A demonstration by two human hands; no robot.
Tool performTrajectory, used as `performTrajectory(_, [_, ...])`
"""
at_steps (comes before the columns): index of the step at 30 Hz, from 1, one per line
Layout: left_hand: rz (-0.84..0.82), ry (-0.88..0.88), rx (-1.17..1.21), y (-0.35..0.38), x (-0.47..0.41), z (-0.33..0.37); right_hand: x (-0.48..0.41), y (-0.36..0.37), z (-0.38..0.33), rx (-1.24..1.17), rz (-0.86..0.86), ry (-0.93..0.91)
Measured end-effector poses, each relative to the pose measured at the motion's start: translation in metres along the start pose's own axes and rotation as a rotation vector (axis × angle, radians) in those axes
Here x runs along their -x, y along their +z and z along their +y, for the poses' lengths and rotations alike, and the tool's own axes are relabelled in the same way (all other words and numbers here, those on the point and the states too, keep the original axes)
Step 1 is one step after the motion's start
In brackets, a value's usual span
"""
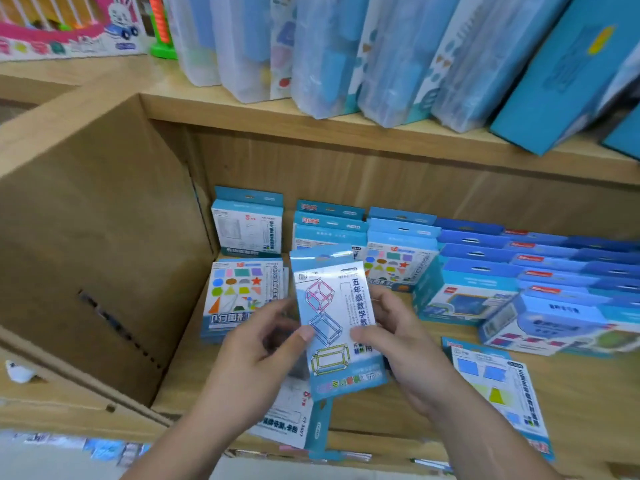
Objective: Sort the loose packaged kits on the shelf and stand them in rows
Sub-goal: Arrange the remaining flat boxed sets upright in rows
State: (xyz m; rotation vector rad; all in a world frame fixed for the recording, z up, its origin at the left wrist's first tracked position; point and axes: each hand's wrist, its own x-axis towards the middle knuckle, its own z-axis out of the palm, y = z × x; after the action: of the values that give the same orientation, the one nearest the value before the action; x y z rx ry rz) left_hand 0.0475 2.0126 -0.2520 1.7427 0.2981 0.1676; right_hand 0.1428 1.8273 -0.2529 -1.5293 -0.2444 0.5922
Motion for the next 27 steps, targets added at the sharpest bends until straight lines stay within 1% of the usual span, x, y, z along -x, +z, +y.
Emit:
performTrajectory(3, [-0.070, -0.006, 0.099, 0.027, -0.005, 0.011, 0.014, -0.017, -0.004, 0.011, 0.069, -0.062])
performTrajectory(6, [-0.118, 0.019, 0.084, 0.054, -0.010, 0.019, 0.030, -0.045, -0.007, 0.013, 0.208, -0.107])
performTrajectory(8, [-0.143, 0.034, 0.089, 0.069, -0.012, 0.024, 0.040, -0.062, -0.008, 0.017, 0.257, -0.125])
performTrajectory(13, [-0.266, 0.075, 0.058, 0.128, -0.024, 0.041, 0.073, -0.123, -0.004, -0.009, 0.392, -0.163])
performTrajectory(17, [-0.332, 0.092, 0.049, 0.180, -0.027, 0.055, 0.097, -0.172, -0.001, -0.017, 0.432, -0.177])
performTrajectory(22, [-0.370, 0.075, 0.039, 0.253, -0.021, 0.073, 0.126, -0.244, 0.005, -0.026, 0.447, -0.206])
performTrajectory(27, [-0.425, 0.061, -0.033, 0.330, -0.017, 0.095, 0.150, -0.310, 0.013, -0.046, 0.518, -0.259])
